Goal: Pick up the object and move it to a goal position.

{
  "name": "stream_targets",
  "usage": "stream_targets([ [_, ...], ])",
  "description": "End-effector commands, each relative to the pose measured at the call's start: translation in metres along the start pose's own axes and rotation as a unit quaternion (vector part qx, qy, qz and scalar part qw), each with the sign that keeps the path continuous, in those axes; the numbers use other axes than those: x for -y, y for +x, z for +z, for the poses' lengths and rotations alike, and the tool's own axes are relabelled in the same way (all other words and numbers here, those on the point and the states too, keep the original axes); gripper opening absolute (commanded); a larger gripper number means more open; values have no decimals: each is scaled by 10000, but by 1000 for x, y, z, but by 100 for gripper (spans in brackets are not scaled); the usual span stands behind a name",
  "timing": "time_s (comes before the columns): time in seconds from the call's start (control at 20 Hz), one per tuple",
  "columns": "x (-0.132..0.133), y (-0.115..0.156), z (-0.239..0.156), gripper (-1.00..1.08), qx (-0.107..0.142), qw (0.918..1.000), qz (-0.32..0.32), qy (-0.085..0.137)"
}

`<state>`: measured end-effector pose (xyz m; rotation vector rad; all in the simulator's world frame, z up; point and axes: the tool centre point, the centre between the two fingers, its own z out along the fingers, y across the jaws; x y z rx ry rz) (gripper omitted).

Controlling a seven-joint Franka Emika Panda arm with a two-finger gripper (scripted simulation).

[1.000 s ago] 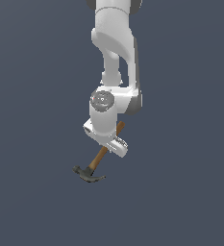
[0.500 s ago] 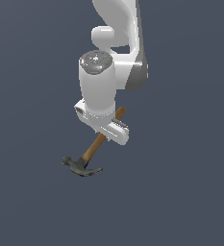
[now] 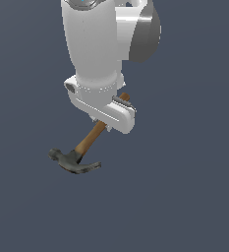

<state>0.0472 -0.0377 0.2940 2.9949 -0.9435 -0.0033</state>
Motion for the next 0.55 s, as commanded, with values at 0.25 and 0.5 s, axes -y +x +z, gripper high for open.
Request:
stream_targets([
  [0.25,2,5,-35,-100,-8,10000,-8,9],
  [0.5,2,6,-41,-100,-8,10000,-8,9],
])
